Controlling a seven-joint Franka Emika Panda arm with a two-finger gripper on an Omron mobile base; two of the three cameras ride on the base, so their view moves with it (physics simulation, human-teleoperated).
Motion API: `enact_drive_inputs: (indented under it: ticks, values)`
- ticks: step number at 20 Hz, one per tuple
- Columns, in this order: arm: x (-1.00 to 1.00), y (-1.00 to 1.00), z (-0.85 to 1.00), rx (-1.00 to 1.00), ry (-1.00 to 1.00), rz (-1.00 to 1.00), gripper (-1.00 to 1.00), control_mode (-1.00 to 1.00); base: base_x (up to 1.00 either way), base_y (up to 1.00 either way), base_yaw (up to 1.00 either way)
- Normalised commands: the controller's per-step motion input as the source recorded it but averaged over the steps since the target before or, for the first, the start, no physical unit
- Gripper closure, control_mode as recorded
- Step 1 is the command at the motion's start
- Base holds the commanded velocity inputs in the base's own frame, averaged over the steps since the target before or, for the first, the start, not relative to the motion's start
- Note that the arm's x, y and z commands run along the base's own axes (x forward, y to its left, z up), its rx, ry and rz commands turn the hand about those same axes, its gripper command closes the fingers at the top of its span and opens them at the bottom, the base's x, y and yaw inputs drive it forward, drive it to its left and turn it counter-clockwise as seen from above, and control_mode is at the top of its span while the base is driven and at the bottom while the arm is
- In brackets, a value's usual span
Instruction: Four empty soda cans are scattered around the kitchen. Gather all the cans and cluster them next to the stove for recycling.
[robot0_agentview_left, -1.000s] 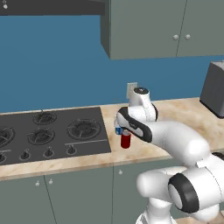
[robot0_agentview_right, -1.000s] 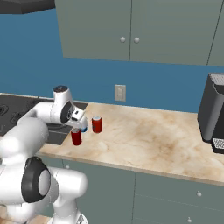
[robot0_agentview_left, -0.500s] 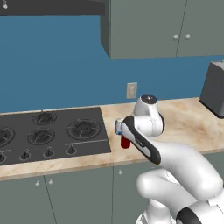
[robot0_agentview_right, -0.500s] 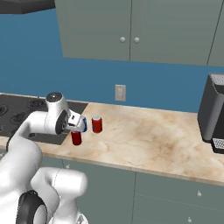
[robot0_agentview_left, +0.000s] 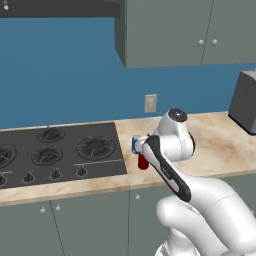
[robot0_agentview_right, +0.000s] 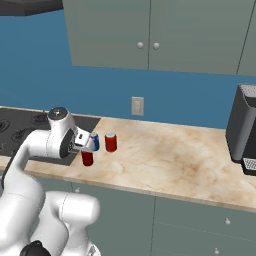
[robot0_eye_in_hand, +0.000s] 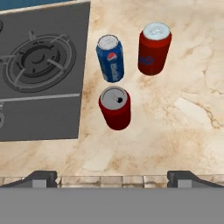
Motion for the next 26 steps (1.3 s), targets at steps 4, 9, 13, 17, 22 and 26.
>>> enact_drive_inputs:
  ticks: [4, 9, 13, 17, 22, 26]
  values:
    - [0.00, 0.00, 0.00, 0.00, 0.00, 0.00, -1.00, -1.00, 0.00, 0.00, 0.00]
    - [0.00, 0.00, 0.00, 0.00, 0.00, 0.00, -1.00, -1.00, 0.00, 0.00, 0.00]
    - [0.00, 0.00, 0.00, 0.00, 0.00, 0.00, -1.00, 1.00, -0.29, 0.00, 0.00]
    - [0.00, 0.00, 0.00, 0.00, 0.00, 0.00, -1.00, 1.00, -0.40, 0.00, 0.00]
    - [0.00, 0.00, 0.00, 0.00, 0.00, 0.00, -1.00, 1.00, -0.47, 0.03, 0.04]
    - [0.00, 0.00, 0.00, 0.00, 0.00, 0.00, -1.00, 1.00, -0.37, 0.02, 0.35]
